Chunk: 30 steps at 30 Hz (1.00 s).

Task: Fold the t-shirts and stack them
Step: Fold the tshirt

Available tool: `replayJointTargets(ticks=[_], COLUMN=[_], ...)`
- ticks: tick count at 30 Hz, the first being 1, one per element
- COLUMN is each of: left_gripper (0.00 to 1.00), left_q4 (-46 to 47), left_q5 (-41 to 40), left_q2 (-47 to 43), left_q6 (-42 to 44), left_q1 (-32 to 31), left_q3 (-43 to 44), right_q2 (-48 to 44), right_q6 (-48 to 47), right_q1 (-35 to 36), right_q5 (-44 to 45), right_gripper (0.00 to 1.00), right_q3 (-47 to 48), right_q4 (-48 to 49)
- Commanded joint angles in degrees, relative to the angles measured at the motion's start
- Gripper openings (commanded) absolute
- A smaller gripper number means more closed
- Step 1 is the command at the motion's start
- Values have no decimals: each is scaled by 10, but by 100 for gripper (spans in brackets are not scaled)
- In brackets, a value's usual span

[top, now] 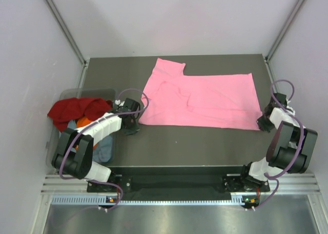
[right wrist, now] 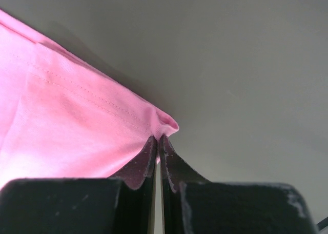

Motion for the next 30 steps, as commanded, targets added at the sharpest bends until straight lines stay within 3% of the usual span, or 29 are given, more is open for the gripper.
replayJointTargets(ticks=[1,9,12,15,25,30], left_gripper=[24,27,39,44,43,41], left_q4=[-33,-55,-5,63,165,141], left_q5=[-4,-21,29,64,47,3], left_q2=[-12,-68,-100,-119,-25,16], left_q6=[-20,-24,-21,-52,-101,-101], left_q1=[-1,-1,-1,0,1,1], left_q3=[0,25,19,-10,-15,11], right_q2=[-22,9,16,15,25,34], right_q6=[-18,-19,-15,-15,-20,-20], right_q1=[-10,-10,-10,-10,-10,-10], right_q5=[22,-6,-26,-30,-31,-30], right_gripper=[0,0,0,0,0,0], right_q3=[-4,29,23,15,24,30], right_q4=[-6,3,14,26,27,28])
